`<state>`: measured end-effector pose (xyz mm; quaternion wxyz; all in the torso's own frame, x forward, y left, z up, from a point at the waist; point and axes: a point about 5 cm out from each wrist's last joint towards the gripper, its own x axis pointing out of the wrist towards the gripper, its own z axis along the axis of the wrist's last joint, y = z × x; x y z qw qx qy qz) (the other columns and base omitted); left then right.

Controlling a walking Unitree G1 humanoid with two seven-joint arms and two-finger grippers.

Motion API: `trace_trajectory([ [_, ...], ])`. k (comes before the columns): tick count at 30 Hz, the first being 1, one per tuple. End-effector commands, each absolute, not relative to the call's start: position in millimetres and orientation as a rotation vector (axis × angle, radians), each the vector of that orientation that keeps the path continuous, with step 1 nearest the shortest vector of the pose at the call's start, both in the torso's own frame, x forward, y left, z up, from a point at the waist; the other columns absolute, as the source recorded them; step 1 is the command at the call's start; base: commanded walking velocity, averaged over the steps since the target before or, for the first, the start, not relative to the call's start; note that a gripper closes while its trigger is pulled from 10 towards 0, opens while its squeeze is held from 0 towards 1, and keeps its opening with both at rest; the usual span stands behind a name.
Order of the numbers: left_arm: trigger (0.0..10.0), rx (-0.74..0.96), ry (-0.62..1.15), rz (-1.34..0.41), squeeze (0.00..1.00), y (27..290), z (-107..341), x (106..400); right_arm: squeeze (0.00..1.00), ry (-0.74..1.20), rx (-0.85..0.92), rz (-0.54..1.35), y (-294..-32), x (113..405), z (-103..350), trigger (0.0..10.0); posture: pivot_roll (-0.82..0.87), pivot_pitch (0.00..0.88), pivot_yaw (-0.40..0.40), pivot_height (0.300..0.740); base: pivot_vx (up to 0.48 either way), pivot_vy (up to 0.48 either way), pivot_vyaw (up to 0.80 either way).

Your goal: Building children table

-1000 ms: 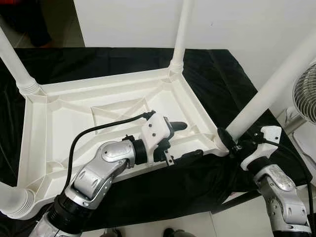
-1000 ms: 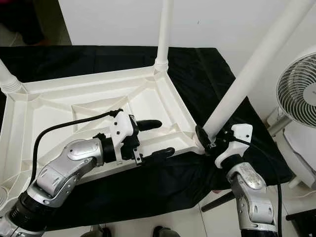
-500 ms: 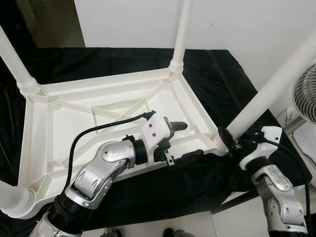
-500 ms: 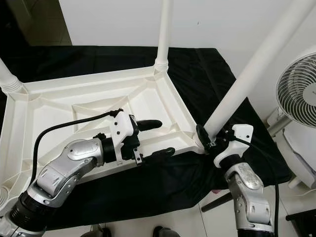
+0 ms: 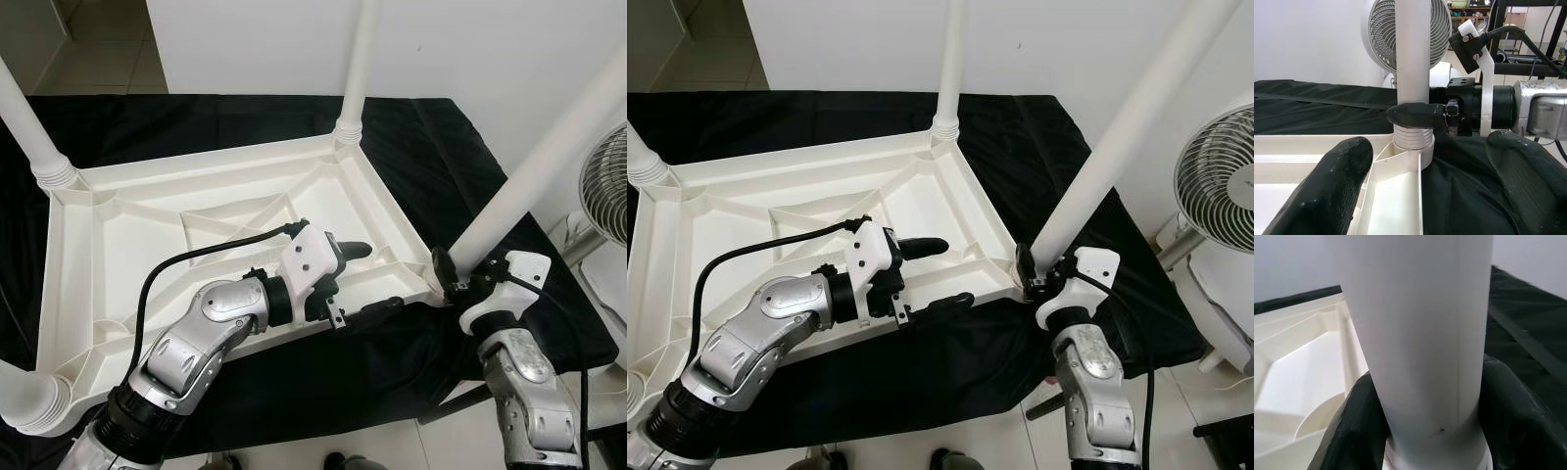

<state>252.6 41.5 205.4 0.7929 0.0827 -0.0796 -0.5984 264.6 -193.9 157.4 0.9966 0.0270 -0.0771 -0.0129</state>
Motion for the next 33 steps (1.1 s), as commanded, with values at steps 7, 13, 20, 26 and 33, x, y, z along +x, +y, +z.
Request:
trace_trajectory([
  [7, 10.0, 0.19, -0.165, -1.333, 0.0, 40.1, 203.3, 249.4, 0.0, -0.083, 0.07, -0.239, -191.0, 259.8, 142.0, 10.0, 0.02, 0.134, -0.048, 0.74, 0.0, 0.0, 0.0],
  [13, 10.0, 0.19, -0.164, -1.337, 0.0, 39.6, 202.7, 248.4, 0.0, -0.085, 0.062, -0.38, -188.9, 257.0, 142.0, 10.0, 0.02, 0.127, -0.049, 0.74, 0.0, 0.0, 0.0],
  [20, 10.0, 0.189, -0.163, -1.342, 0.0, 38.3, 201.9, 247.1, 0.0, -0.069, 0.069, -0.412, -179.2, 257.9, 140.0, 10.0, 0.02, 0.122, -0.052, 0.74, 0.0, 0.0, 0.0],
  [26, 10.0, 0.189, -0.164, -1.346, 0.0, 37.5, 201.5, 246.6, 1.0, -0.08, 0.075, -0.39, -179.9, 259.4, 141.5, 10.0, 0.02, 0.118, -0.053, 0.74, 0.0, 0.0, 0.0],
  [33, 10.0, 0.188, -0.166, -1.35, 0.0, 36.1, 201.1, 245.9, 1.0, -0.12, 0.071, -0.33, -183.8, 263.4, 147.7, 10.0, 0.02, 0.11, -0.053, 0.74, 0.0, 0.0, 0.0],
])
